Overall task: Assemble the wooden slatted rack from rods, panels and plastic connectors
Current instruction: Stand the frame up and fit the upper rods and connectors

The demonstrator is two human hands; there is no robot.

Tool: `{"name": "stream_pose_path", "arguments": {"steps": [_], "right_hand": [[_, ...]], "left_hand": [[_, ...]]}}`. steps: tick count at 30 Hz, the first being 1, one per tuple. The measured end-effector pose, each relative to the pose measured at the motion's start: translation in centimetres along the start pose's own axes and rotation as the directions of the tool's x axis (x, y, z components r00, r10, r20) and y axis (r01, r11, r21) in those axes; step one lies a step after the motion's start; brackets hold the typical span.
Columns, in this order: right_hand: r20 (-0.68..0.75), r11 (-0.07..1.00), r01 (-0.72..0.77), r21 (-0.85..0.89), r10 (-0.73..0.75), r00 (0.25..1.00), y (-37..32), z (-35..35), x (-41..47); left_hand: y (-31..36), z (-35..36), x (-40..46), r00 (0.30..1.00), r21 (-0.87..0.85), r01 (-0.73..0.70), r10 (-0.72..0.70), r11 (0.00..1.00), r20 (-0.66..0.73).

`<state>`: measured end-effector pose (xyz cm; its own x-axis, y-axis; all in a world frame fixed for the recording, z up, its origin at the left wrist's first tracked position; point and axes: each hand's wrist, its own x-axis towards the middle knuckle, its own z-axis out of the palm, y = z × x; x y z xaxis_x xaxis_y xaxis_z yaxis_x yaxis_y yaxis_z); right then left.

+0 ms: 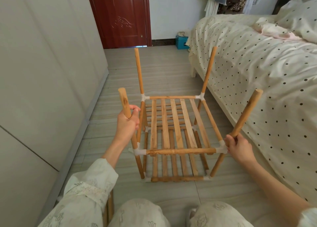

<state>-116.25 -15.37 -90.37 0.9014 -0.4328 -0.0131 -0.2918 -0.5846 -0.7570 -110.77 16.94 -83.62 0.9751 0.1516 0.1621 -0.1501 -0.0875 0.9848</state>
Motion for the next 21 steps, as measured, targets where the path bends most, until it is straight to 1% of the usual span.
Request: {"name": "stream_pose_path", "arguments": {"steps": [3, 6, 7, 9, 11, 13, 15, 18, 21], "right_hand": [[0.011, 1.0, 0.002, 0.012, -0.002, 1.0, -0.3, -0.1, -0.2], [0.049, 0.999, -0.039, -0.001, 0.039, 0.998, -0.9, -0.9, -0.3], [0.045, 0.999, -0.034, 0.028, 0.033, 0.998, -1.4, -1.4, -0.2], [-0.033, 0.986, 0.028, 0.164, -0.023, 0.999, -3.2, -2.6, -0.3], [-0.166, 0.94, 0.112, 0.321, -0.061, 0.984, -5.7, -3.6, -0.1], [-0.24, 0.869, 0.128, 0.479, -0.01, 0.971, -7.7, -4.2, 0.4], [-0.272, 0.799, 0.095, 0.593, 0.088, 0.958, -8.9, -4.3, 1.1], [-0.331, 0.757, 0.07, 0.65, 0.2, 0.922, -9.1, -3.7, 2.2], [-0.383, 0.769, 0.11, 0.63, 0.184, 0.905, -8.9, -3.0, 3.4]], "left_hand": [[0.0, -0.1, -0.1, 1.0, -0.012, 0.005, -0.005, 1.0, 0.022], [0.2, -0.1, -0.5, 1.0, 0.011, -0.008, 0.008, 1.0, 0.024], [0.2, -0.1, -0.7, 1.0, 0.022, -0.014, 0.014, 1.0, 0.021], [0.1, -0.2, -1.4, 0.999, 0.048, -0.037, 0.037, 0.998, 0.005], [0.2, -0.1, -2.2, 0.994, 0.072, -0.076, 0.082, 0.995, -0.074], [1.2, 0.5, -2.3, 0.975, 0.083, -0.111, 0.125, 0.99, -0.183], [2.7, 1.2, -1.7, 0.961, 0.049, -0.117, 0.125, 0.992, -0.248], [3.4, 1.7, -0.7, 0.955, -0.028, -0.085, 0.074, 0.996, -0.288], [2.4, 1.7, -0.3, 0.964, -0.046, -0.104, 0.089, 0.994, -0.251]]}}
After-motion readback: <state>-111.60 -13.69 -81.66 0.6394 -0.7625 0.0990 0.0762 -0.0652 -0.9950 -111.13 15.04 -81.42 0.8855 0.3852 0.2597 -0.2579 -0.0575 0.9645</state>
